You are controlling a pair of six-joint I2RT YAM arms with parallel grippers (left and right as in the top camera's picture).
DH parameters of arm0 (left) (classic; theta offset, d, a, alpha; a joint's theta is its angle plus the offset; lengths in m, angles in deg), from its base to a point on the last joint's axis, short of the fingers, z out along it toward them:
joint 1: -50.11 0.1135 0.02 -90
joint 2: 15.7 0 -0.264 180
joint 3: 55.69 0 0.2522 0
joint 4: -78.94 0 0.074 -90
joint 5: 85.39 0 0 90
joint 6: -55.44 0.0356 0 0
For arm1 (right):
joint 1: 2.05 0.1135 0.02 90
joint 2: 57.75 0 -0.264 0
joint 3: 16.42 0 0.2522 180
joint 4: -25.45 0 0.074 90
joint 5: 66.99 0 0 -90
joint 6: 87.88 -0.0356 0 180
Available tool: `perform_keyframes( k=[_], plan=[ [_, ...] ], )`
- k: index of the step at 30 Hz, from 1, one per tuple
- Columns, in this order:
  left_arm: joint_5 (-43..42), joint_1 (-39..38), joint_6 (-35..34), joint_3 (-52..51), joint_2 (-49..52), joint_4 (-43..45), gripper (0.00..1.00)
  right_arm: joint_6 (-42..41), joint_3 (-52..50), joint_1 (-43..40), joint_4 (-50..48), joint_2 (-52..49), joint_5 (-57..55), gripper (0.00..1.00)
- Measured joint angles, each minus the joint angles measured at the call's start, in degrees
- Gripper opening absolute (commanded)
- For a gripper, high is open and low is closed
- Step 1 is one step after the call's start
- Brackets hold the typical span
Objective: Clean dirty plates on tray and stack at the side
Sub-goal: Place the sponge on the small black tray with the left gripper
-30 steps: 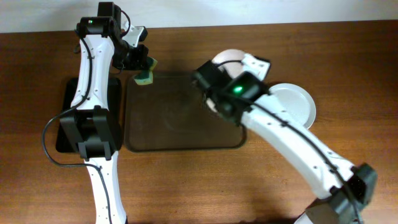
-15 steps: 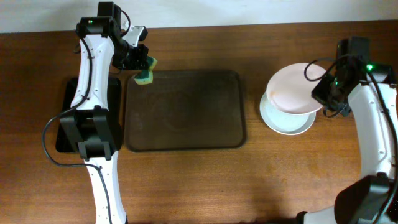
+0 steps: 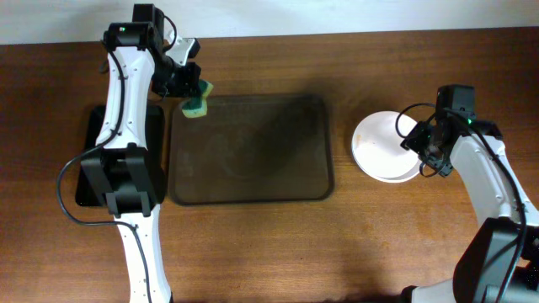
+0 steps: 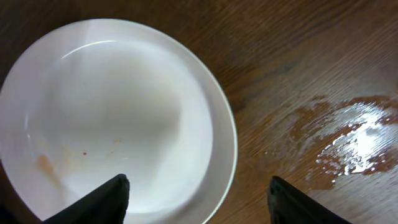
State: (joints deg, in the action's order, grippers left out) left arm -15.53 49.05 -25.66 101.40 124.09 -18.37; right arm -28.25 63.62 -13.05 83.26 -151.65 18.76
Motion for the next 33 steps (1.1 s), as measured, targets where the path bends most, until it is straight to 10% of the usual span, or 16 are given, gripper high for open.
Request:
perform_keyframes(
  k=[10, 18, 21, 22, 28, 30, 33],
  plan=[
    [17.7, 8.2, -9.3, 9.0, -15.0, -12.9, 0.01, 2.1, 11.9, 5.5, 8.6, 6.4, 10.8, 0.78],
    [21.0, 13.7, -10.9, -28.7, -13.5, 10.3, 0.01, 2.5, 11.9, 5.9, 9.3, 6.3, 11.0, 0.78],
    [21.1, 13.7, -10.8, -35.8, -13.5, 16.6, 0.68, 2.6, 11.9, 5.9, 9.7, 6.3, 11.0, 0.78],
    [21.1, 13.7, -10.8, -36.6, -13.5, 17.0, 0.76, 2.6, 11.9, 5.9, 9.9, 6.3, 11.0, 0.78],
    [21.1, 13.7, -10.7, -33.9, -13.5, 14.7, 0.83, 3.7, 12.0, 5.9, 11.0, 6.3, 11.1, 0.78],
    [21.1, 13.7, -10.7, -27.5, -13.6, 11.6, 0.99, 5.5, 14.6, 5.9, 15.6, 6.3, 11.0, 0.79],
    [21.1, 13.4, -10.7, -17.4, -15.8, 5.1, 0.99, 9.6, 24.4, 5.9, 24.8, 6.9, 11.0, 0.98]
  ],
)
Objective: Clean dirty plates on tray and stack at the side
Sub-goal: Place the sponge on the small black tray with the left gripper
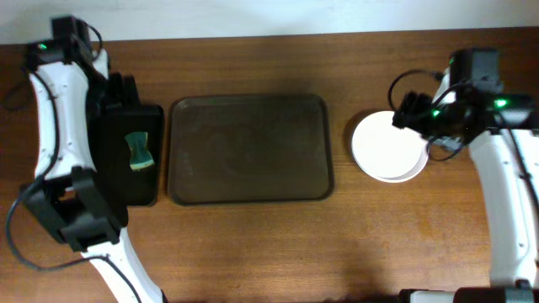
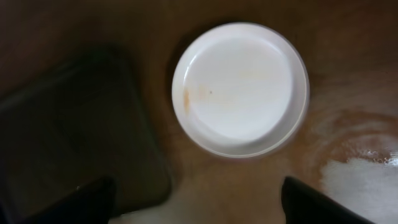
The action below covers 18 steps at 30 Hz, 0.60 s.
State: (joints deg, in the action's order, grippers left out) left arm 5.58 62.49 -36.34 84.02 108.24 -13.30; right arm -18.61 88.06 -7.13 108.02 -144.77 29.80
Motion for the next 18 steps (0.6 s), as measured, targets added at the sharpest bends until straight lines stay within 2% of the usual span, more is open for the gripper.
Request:
perform_keyframes(
  k=[4, 9, 15, 18],
  plan=[
    [0.1, -2.1, 0.0, 7.9, -10.3, -4.0, 0.99, 5.4, 16.7, 0.0, 13.8, 3.6, -1.4, 0.98],
    [0.1, -2.3, 0.0, 8.4, -12.6, -4.4, 0.99, 6.6, 29.6, 0.0, 21.8, 13.4, -5.8, 0.98],
    [0.1, -2.3, 0.0, 8.4, -12.6, -4.5, 0.99, 7.0, 30.6, 0.0, 22.1, 24.2, -6.6, 0.98],
    [0.1, -2.3, 0.0, 8.4, -12.6, -4.5, 0.99, 7.0, 30.6, 0.0, 22.1, 25.1, -6.7, 0.98]
  ],
)
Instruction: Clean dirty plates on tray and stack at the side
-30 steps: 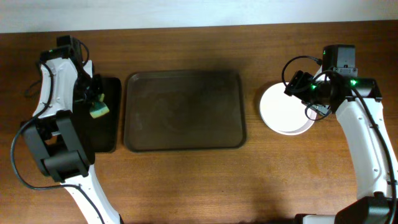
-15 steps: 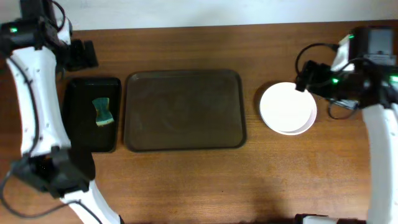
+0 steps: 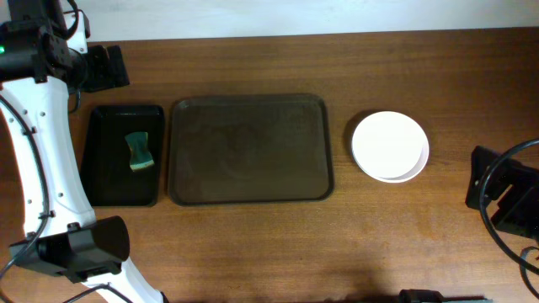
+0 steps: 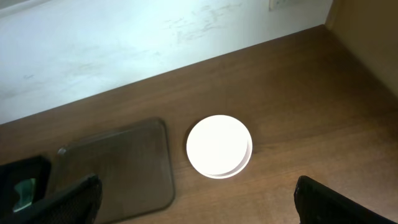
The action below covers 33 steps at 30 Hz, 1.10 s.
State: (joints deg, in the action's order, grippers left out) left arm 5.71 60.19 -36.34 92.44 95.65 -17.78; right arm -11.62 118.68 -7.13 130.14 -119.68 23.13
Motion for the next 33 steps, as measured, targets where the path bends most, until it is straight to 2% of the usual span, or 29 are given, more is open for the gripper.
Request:
perform_keyframes(
  k=[5, 8, 11, 14, 15, 17, 20, 24, 33],
  plan=[
    [0.0, 0.0, 0.0, 0.0, 0.0, 0.0, 0.99, 0.0, -0.9, 0.0, -0.3, 0.0, -0.2, 0.98],
    [0.0, 0.0, 0.0, 0.0, 0.0, 0.0, 0.99, 0.0, -8.9, 0.0, -8.7, 1.6, -0.3, 0.98],
    [0.0, 0.0, 0.0, 0.0, 0.0, 0.0, 0.99, 2.3, -26.7, 0.0, -25.0, 7.5, 1.4, 0.98],
    [0.0, 0.0, 0.0, 0.0, 0.0, 0.0, 0.99, 8.2, -50.8, 0.0, -49.2, 19.1, 7.2, 0.98],
    [0.0, 0.0, 0.0, 0.0, 0.0, 0.0, 0.99, 9.6, -59.6, 0.0, -53.5, 24.0, 9.0, 0.98],
    [0.0, 0.0, 0.0, 0.0, 0.0, -0.1, 0.99, 10.8, -70.8, 0.4, -63.7, 29.6, 10.2, 0.98],
    [0.0, 0.0, 0.0, 0.0, 0.0, 0.0, 0.99, 11.4, -88.5, 3.9, -73.9, 38.4, 10.5, 0.98],
    [0.0, 0.0, 0.0, 0.0, 0.0, 0.0, 0.99, 12.0, -100.5, 6.5, -85.2, 45.3, 9.2, 0.98],
    [0.0, 0.0, 0.0, 0.0, 0.0, 0.0, 0.99, 12.2, -115.8, 6.6, -95.5, 53.5, 8.8, 0.98]
  ],
)
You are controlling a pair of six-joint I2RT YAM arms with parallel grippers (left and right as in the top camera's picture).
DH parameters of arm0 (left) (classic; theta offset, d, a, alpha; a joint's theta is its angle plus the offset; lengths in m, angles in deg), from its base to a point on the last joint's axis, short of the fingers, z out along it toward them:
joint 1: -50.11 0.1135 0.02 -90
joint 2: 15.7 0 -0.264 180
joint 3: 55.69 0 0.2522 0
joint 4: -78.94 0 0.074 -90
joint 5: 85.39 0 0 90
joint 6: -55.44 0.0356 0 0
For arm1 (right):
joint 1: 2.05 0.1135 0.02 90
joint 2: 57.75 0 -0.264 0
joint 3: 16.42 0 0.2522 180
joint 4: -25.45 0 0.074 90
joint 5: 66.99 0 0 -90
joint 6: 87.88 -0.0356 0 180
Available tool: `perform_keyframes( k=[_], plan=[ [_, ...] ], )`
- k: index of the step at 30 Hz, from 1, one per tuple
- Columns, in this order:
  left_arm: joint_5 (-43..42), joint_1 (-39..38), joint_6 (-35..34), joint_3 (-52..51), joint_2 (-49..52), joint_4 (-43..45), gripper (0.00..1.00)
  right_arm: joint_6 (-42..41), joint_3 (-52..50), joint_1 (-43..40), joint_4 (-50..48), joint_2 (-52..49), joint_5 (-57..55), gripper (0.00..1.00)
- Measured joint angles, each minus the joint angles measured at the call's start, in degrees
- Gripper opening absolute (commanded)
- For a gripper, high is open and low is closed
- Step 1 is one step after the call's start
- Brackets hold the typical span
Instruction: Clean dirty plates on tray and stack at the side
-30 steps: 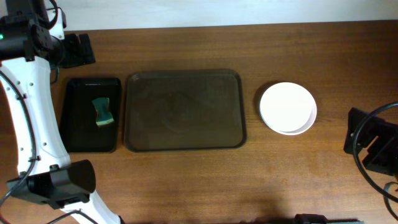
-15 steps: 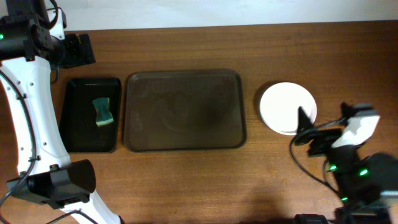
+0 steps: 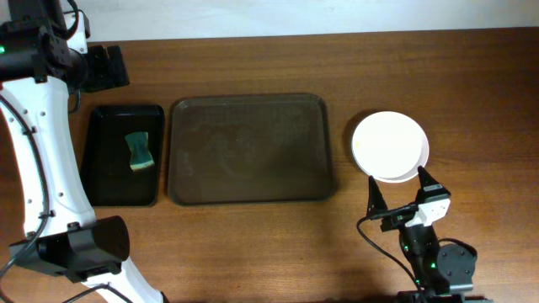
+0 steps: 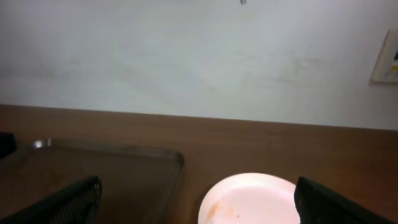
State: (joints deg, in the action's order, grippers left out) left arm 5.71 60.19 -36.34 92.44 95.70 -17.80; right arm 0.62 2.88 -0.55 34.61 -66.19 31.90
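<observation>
A stack of white plates [image 3: 390, 146] rests on the table right of the dark tray [image 3: 250, 190], which holds nothing. In the right wrist view the top plate [image 4: 255, 198] shows a faint orange smear. My right gripper [image 3: 397, 185] sits low near the table's front edge, just short of the plates, open with nothing between its fingers [image 4: 74, 200]. A green sponge [image 3: 139, 151] lies in the black bin [image 3: 101, 181] left of the tray. My left gripper [image 3: 105, 67] hangs beyond the bin's far end, open and holding nothing.
The tray [image 4: 93, 174] lies left of the plates in the right wrist view, with a white wall behind the table's far edge. Bare wood surrounds the tray, bin and plates.
My right arm has moved from the table's right edge, high up, to a low pose at the front edge facing the plates. The left arm, sponge, tray and plates have not moved.
At first my left gripper held the sponge over the tray's far left corner, and my right gripper stood open just above the plates. Then the sponge lay in the bin and the right gripper was higher. Later both arms were drawn back; now the right sits low in front.
</observation>
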Motion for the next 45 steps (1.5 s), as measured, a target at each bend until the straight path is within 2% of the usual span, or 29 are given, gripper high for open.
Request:
perform_keyframes(
  k=[3, 9, 36, 38, 41, 43, 45],
  plan=[
    [0.0, 0.0, 0.0, 0.0, 0.0, 0.0, 0.99, 0.0, -3.4, 0.0, -0.3, 3.3, -0.8, 0.98],
    [0.0, 0.0, 0.0, 0.0, 0.0, 0.0, 0.99, 0.0, -4.8, 0.0, 8.7, 7.5, -4.5, 0.98],
    [0.0, 1.0, 0.0, 0.0, 0.0, 0.0, 0.99, 0.0, -4.8, 0.0, 8.9, 7.6, -6.1, 0.99],
    [0.4, -1.3, 0.0, 0.0, -0.1, 0.0, 0.99, 0.0, -4.8, 0.0, 8.9, 7.6, -6.1, 0.98],
    [0.4, -9.9, 0.0, -0.2, -1.6, 0.0, 0.99, 0.0, -4.8, 0.0, 8.9, 7.6, -6.1, 0.98],
    [0.2, -16.0, 0.0, -0.3, -4.8, 0.0, 0.99, 0.0, -4.8, 0.0, 8.9, 7.6, -6.1, 0.98],
    [0.2, -18.9, 0.0, -1.2, -8.4, 0.0, 0.99, 0.0, -4.8, 0.0, 8.9, 7.6, -6.1, 0.98]
  ],
)
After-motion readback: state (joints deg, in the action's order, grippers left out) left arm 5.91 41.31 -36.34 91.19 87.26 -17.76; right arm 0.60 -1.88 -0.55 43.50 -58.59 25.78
